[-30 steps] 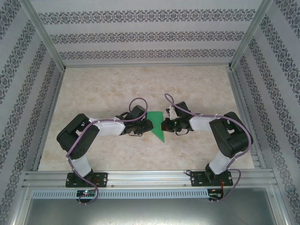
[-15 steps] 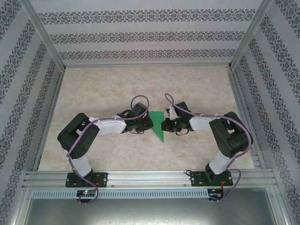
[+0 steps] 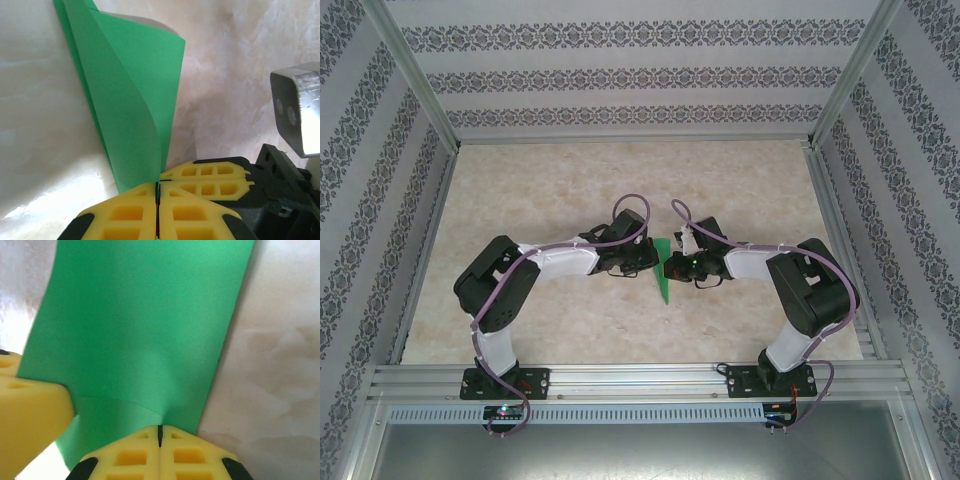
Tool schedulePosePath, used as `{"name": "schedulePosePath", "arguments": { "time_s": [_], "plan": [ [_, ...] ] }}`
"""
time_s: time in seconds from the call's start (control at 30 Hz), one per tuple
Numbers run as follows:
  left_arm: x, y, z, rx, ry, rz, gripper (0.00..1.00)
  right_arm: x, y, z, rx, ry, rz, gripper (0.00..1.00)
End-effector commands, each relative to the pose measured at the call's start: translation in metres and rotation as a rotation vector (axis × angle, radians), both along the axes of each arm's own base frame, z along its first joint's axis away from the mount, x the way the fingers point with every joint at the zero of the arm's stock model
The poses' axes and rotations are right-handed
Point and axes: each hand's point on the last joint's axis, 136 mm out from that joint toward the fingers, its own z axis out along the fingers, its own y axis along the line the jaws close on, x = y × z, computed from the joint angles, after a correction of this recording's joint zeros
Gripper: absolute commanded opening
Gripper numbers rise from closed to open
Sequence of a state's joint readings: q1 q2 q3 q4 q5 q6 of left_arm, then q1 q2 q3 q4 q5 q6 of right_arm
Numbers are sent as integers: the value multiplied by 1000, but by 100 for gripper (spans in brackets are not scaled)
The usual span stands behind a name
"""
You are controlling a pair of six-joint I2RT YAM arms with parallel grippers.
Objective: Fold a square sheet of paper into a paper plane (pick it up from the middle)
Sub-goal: Fold the wing for the fifth time at the center of the table.
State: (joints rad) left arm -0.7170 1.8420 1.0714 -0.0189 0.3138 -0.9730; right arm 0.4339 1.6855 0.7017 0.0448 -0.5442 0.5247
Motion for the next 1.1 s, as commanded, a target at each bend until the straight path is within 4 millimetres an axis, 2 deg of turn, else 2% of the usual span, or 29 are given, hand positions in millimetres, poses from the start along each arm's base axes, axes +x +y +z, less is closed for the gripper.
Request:
{"name": "schedulePosePath", "arguments": {
  "time_s": [0.0, 0.33, 0.63, 0.93, 1.07],
  "plan": [
    [-7, -6, -7, 24, 21, -46, 9, -17, -13, -17, -46, 77, -23, 0],
    [-6, -9, -13, 32, 27, -60, 9, -15, -13, 4, -11, 40, -43, 0],
    [-5, -13, -12, 18, 29, -73, 9, -19, -19, -2, -35, 60, -50, 0],
    [-6, -15, -12, 17, 29, -90, 8, -20, -28, 20, -26, 11, -90, 0],
    [-6, -16, -12, 14, 29, -94, 8, -24, -31, 17, -34, 26, -97, 1]
  ]
}}
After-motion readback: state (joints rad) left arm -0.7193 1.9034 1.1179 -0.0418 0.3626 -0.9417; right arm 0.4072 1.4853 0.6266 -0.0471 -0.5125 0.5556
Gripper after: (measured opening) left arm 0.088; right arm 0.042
